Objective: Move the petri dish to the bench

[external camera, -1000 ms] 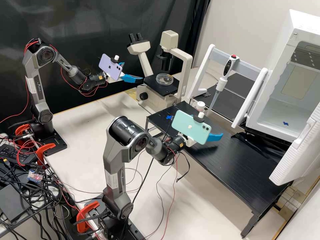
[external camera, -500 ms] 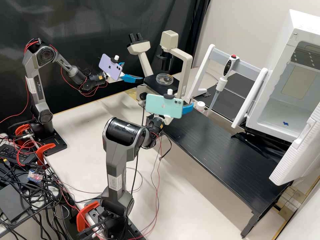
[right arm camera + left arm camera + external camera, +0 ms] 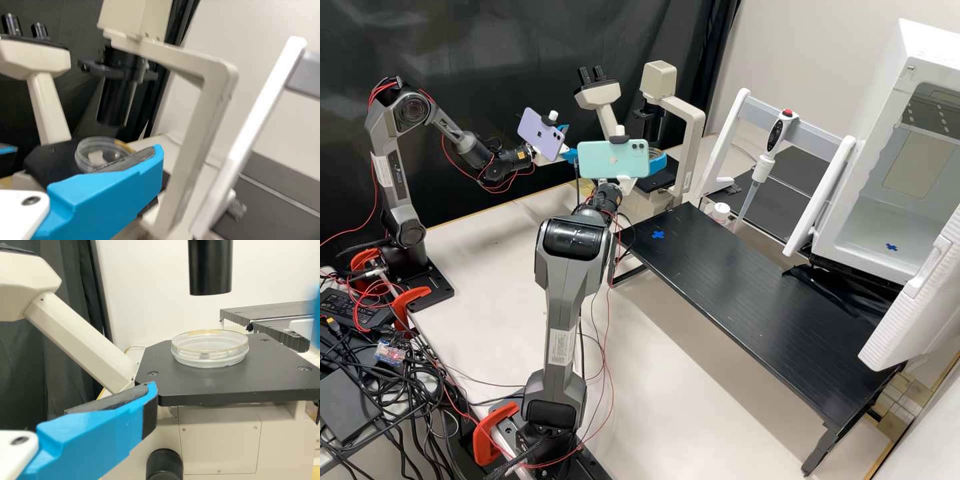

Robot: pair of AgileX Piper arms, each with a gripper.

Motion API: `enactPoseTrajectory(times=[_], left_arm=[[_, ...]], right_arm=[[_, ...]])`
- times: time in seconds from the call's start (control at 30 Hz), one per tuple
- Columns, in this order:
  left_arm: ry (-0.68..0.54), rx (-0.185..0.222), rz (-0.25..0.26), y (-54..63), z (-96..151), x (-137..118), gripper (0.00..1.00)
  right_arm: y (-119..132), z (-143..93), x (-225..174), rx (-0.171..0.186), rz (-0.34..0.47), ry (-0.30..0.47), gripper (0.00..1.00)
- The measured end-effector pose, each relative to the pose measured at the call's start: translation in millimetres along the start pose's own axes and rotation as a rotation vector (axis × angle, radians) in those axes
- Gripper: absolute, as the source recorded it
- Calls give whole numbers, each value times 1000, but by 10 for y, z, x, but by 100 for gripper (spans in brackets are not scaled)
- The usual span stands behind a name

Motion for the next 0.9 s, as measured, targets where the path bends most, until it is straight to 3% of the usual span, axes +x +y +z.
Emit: enactPoseTrajectory(times=[0.1, 0.27, 0.5, 0.9], left_arm=[[0, 0, 0, 0, 0, 0, 100], [0, 0, 0, 0, 0, 0, 100], [0, 0, 0, 0, 0, 0, 100], [0, 0, 0, 0, 0, 0, 100]], right_arm=[[38, -49, 171, -3, 0, -22, 100], [44, -70, 452, 25, -12, -82, 100], [-71, -87, 773, 37, -82, -120, 100], [-369, 14, 1172, 162, -165, -230, 100]])
